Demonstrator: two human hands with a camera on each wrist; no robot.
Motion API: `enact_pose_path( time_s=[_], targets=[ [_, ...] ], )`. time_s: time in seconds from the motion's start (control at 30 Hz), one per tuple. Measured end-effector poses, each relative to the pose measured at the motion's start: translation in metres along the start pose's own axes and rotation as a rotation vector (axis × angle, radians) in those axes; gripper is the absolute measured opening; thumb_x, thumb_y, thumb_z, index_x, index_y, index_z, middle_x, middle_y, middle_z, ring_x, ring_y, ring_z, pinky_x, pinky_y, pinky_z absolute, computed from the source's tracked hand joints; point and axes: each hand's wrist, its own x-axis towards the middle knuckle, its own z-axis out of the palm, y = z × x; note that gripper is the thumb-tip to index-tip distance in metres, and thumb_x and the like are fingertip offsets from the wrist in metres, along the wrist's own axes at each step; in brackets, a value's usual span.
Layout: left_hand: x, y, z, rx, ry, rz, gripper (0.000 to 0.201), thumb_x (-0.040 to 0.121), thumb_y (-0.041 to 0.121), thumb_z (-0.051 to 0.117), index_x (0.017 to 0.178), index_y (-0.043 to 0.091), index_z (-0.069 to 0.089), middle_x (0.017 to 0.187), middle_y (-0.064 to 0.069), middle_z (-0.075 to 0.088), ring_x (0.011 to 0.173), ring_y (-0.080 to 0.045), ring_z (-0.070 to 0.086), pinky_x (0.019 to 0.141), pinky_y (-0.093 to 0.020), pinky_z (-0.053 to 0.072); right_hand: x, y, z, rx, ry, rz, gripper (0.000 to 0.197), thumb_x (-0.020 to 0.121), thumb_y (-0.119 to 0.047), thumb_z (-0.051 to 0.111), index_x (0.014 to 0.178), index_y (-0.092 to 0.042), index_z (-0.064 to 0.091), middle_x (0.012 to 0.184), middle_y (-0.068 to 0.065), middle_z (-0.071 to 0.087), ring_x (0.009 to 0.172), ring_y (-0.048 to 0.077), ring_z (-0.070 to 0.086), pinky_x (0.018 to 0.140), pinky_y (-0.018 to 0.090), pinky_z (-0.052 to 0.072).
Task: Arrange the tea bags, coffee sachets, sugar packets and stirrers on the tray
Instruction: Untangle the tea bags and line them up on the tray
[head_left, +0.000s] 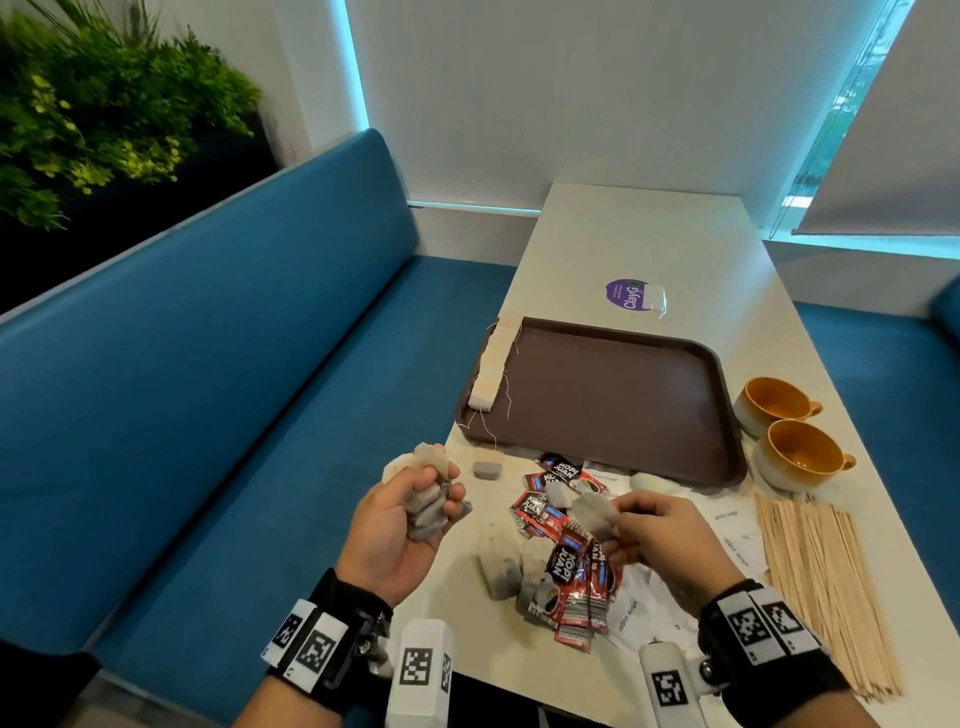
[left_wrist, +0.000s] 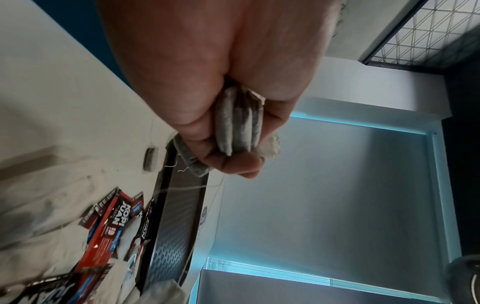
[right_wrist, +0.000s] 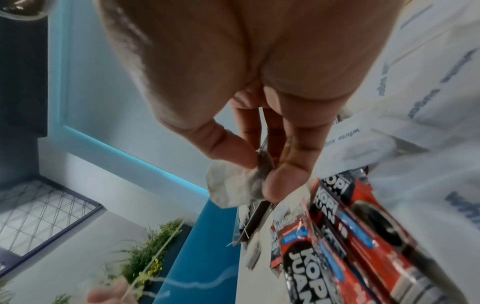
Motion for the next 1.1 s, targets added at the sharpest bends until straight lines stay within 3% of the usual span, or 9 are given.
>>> enact_pose_path(
  time_s=[0.13,0.23,0.37,0.5,0.63,0.8,0.93,1.1],
  targets=[
    [0.0,-0.001,-0.005,0.028,0.016,-0.003,0.019,0.097,0.001,0.044,0.097,-0.004,0.062,0.088,-0.014,0.062,0.068,-0.021,0.056,0.053,-0.024,0.052,0.001,-0.002,-0.006,0.155,0.046,0.01,0.012,0.091,0.012,0.054,0.095,0.014,0.065,0.085,0.027,0.071,0.073,0.035,0.063,0.068,0.039,0.056],
    [0.0,-0.002,-0.01,0.037,0.008,-0.045,0.022,0.098,0.0,0.046,0.11,0.001,0.064,0.096,-0.017,0.068,0.07,-0.024,0.06,0.054,-0.026,0.053,-0.003,-0.008,-0.008,0.313,0.068,0.011,0.012,0.094,0.001,0.063,0.103,0.009,0.066,0.094,0.029,0.071,0.076,0.034,0.063,0.068,0.038,0.058],
    [0.0,-0.013,-0.018,0.219,-0.023,-0.133,0.023,0.099,0.0,0.048,0.118,0.004,0.061,0.102,-0.02,0.067,0.074,-0.027,0.065,0.056,-0.028,0.053,-0.006,-0.015,-0.008,0.369,0.119,-0.01,0.012,0.097,-0.005,0.064,0.105,0.004,0.065,0.088,0.025,0.072,0.073,0.033,0.068,0.061,0.036,0.06],
    [-0.002,-0.037,-0.018,0.393,-0.045,-0.274,0.032,0.097,0.006,0.06,0.128,0.0,0.052,0.067,-0.014,0.061,0.075,-0.029,0.066,0.055,-0.03,0.054,-0.008,-0.018,0.0,0.318,0.054,-0.04,0.011,0.096,-0.003,0.063,0.103,0.005,0.064,0.087,0.023,0.075,0.073,0.036,0.072,0.062,0.038,0.06],
    [-0.006,-0.055,-0.006,0.395,-0.143,-0.318,0.039,0.087,0.021,0.08,0.116,0.009,0.058,0.068,-0.011,0.058,0.061,-0.019,0.053,0.054,-0.029,0.051,-0.011,-0.018,0.019,0.165,-0.121,-0.105,0.013,0.087,-0.005,0.073,0.096,0.006,0.071,0.094,0.017,0.077,0.087,0.028,0.073,0.07,0.035,0.054],
    [-0.004,-0.064,-0.001,0.402,-0.184,-0.243,0.053,0.073,0.018,0.087,0.117,0.007,0.059,0.098,-0.018,0.066,0.071,-0.024,0.062,0.055,-0.03,0.05,-0.006,-0.014,0.037,0.092,-0.201,-0.136,0.004,0.086,-0.002,0.076,0.087,-0.005,0.076,0.083,0.015,0.074,0.072,0.022,0.063,0.058,0.027,0.048],
    [-0.002,-0.063,-0.005,0.413,-0.112,-0.177,0.042,0.073,0.011,0.083,0.11,0.004,0.062,0.096,-0.022,0.068,0.061,-0.023,0.062,0.049,-0.027,0.046,-0.001,-0.016,0.045,0.072,-0.217,-0.137,0.011,0.085,-0.001,0.077,0.094,0.003,0.072,0.078,0.015,0.072,0.063,0.019,0.063,0.054,0.025,0.048],
    [0.002,-0.058,-0.017,0.399,0.002,-0.169,0.048,0.079,0.011,0.085,0.117,-0.007,0.062,0.096,-0.021,0.071,0.063,-0.023,0.06,0.051,-0.027,0.044,0.015,-0.025,0.055,-0.109,-0.25,-0.126,0.014,0.089,-0.007,0.076,0.095,0.004,0.07,0.077,0.016,0.072,0.061,0.018,0.064,0.056,0.028,0.053]
  ],
)
